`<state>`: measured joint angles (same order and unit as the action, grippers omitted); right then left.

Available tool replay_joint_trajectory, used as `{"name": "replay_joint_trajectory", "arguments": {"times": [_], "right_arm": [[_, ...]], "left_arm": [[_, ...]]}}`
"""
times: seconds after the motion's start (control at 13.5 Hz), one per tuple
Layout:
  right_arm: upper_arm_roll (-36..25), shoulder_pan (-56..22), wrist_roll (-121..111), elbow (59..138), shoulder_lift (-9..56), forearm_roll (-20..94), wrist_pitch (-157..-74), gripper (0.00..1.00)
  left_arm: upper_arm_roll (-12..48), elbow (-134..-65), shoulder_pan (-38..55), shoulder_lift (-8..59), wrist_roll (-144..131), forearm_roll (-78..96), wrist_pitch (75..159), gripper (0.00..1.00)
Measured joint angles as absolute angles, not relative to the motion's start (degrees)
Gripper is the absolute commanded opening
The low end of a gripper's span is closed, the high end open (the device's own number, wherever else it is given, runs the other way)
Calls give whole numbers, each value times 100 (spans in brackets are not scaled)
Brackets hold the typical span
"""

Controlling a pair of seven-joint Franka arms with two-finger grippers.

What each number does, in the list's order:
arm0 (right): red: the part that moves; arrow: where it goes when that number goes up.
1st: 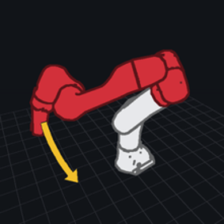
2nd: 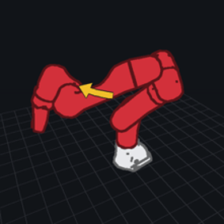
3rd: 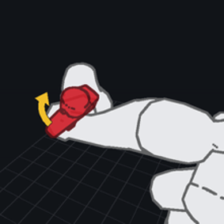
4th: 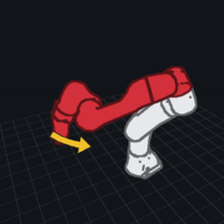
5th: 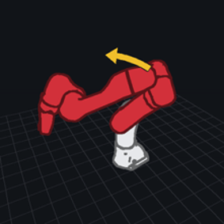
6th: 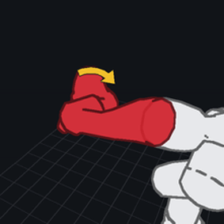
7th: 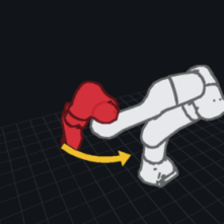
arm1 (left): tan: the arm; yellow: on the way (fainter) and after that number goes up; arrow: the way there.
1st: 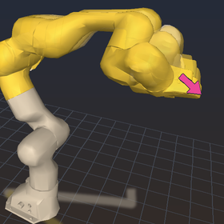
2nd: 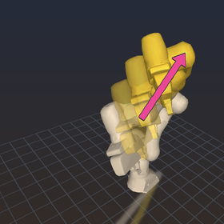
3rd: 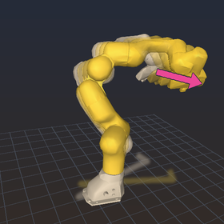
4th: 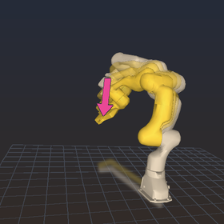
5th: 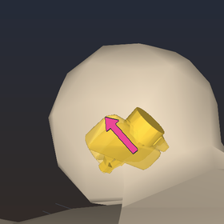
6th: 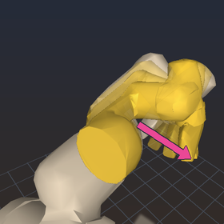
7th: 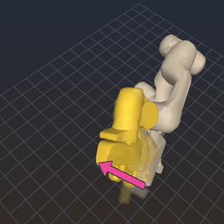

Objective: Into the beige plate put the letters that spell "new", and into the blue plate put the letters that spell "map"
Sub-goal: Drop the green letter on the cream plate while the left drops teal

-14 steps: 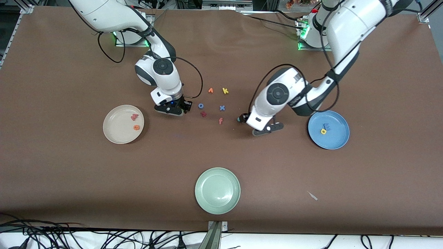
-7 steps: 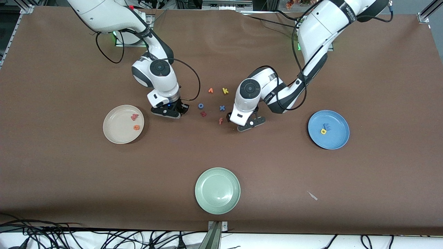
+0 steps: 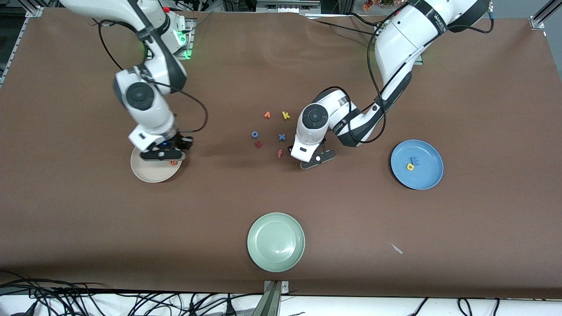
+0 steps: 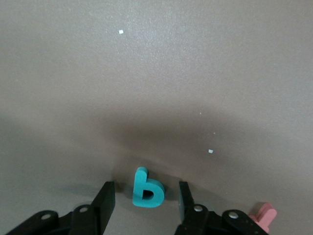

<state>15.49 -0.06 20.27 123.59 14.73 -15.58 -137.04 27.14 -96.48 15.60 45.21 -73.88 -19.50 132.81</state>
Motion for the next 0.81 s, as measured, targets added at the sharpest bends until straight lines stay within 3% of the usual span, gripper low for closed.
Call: {"name": "replay_joint_trajectory", "arguments": {"times": [0.15,0.22,0.3,0.37,0.44,0.59,0.81], "right_arm": [[1073,14,1105,12428,1277,-1395,-13535,16],[888,24,840,12523,1225,-1375,-13531,27],[770,39,697,12660,1200,-1374,-13583,56],[720,44,649,12808,1195,-1374,-13724,93],[713,43,649,12944,1196,-1373,-13883,99],[716,24,657,13049,1181,-1366,-14032,100],[721,14,657,12877,967,-1146,-13709,100]], "left_arm": [[2709,-9645,1561,4526,-7387,-1950,13281,14],[2707,-9633,1561,4526,-7387,-1950,13279,8],[2703,-9623,1561,4526,-7387,-1951,13270,4],[2696,-9618,1561,4526,-7387,-1951,13266,2],[2687,-9607,1559,4526,-7387,-1951,13252,1],[2658,-9527,1527,4519,-7356,-1962,13025,1],[2655,-9077,1321,4434,-6987,-1961,11926,1]]}}
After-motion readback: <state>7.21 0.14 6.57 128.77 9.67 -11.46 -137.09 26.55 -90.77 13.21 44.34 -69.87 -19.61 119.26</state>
